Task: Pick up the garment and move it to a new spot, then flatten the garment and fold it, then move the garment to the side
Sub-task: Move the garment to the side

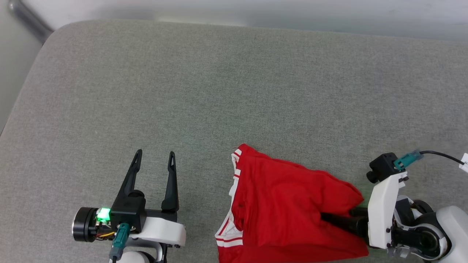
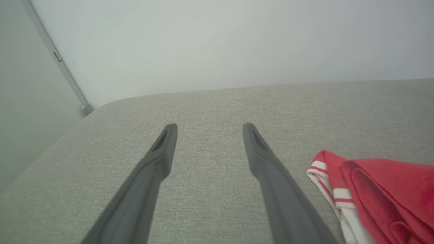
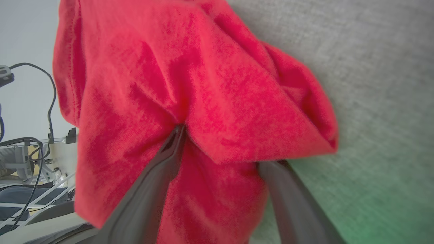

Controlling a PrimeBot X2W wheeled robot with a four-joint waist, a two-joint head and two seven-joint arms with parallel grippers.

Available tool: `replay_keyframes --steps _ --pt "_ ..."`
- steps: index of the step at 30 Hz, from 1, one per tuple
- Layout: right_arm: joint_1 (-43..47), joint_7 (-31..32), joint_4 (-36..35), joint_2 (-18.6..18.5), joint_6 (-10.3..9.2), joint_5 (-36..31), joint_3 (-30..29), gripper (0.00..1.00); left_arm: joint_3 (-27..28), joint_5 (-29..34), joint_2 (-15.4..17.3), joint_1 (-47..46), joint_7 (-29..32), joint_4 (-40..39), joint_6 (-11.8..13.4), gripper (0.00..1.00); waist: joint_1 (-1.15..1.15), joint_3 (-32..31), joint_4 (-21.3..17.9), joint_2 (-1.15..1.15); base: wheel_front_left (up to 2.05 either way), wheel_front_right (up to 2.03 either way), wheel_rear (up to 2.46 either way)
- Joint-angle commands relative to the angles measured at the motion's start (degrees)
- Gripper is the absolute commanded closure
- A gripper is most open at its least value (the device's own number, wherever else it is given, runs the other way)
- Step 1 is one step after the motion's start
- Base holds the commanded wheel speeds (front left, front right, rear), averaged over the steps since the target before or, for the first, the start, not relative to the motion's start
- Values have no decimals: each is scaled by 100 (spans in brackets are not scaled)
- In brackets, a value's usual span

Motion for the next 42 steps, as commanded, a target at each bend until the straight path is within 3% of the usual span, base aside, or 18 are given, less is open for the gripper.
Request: replay_keyframes --steps 1,3,4,5,15,22,27,35,42 --pt "197 20 241 149 -11 -56 316 0 -23 -9 -14 -86 -15 7 6 0 0 30 25 0 0 0 0" --pt "156 -90 292 121 -12 -90 423 0 -25 -16 -20 -102 -15 20 11 0 0 40 35 0 0 0 0" --pt "130 -147 296 95 -12 -113 481 56 -26 -23 -23 -110 -15 25 17 0 0 36 37 0 0 0 0" --pt "97 -226 299 73 -12 -92 502 100 -17 -29 -26 -113 -15 32 23 0 0 25 35 0 0 0 0" --pt "-701 -801 -403 -508 -6 -155 977 100 138 -30 -11 172 -15 76 40 0 0 -440 -257 0 0 0 0" --pt "-1205 -823 -963 -1010 -7 -262 1386 100 252 -76 -10 416 -15 15 58 0 0 -710 -806 0 0 0 0" --pt "-1565 -715 -1244 -1431 -7 -387 1592 100 290 -123 -42 512 -14 -56 99 0 0 -721 -1425 0 0 0 0" --pt "-2022 -923 -1180 -1976 -7 -708 1546 100 344 -41 -51 311 -15 -150 32 0 0 -355 -2212 0 0 0 0" --pt "-2282 -1299 -596 -2418 -7 -1134 1282 100 368 55 82 39 -14 -302 -46 0 0 190 -2358 0 0 0 0"
